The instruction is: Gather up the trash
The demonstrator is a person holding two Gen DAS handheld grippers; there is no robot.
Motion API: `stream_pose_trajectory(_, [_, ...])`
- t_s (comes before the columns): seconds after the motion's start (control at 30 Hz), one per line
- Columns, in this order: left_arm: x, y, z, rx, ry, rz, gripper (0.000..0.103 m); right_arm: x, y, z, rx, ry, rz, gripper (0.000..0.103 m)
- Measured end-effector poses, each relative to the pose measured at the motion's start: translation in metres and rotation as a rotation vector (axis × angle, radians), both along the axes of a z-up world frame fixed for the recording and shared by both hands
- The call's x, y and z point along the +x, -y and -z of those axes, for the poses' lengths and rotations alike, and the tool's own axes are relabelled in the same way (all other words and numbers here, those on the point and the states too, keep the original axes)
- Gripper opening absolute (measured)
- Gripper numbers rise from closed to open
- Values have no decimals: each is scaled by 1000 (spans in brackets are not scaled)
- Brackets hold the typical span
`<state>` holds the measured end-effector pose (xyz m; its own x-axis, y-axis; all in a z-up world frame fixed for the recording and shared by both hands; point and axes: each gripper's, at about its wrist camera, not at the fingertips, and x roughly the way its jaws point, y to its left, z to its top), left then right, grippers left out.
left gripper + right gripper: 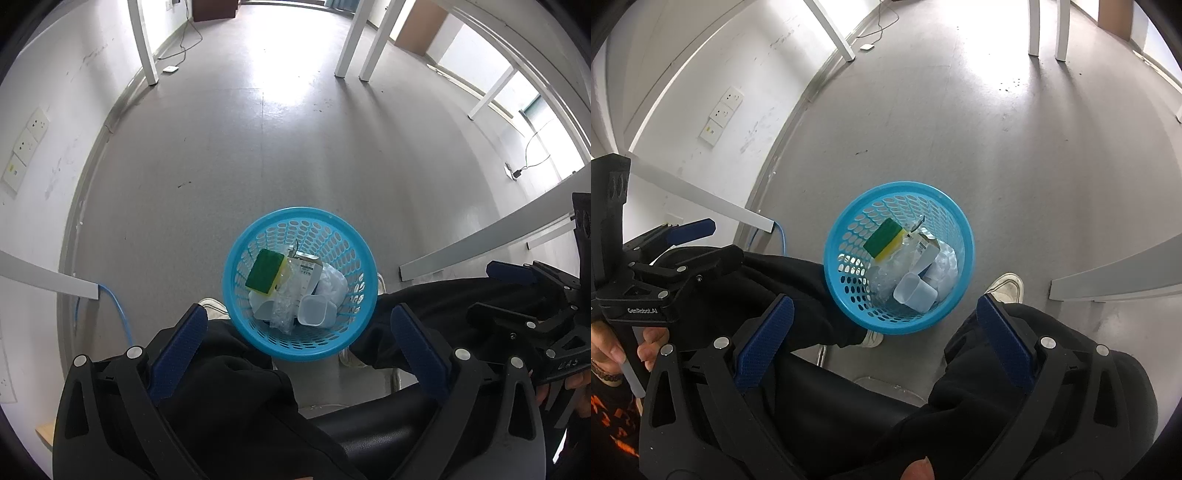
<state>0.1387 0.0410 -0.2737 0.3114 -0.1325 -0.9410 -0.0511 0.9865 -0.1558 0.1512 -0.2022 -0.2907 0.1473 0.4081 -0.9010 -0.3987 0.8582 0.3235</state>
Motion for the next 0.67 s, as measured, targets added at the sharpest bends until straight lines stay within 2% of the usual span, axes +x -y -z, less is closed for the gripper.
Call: stream_pose_trajectory(0.67, [1,-2,5,-27,-20,-11,97,2,2,0,3,-11,-4,95])
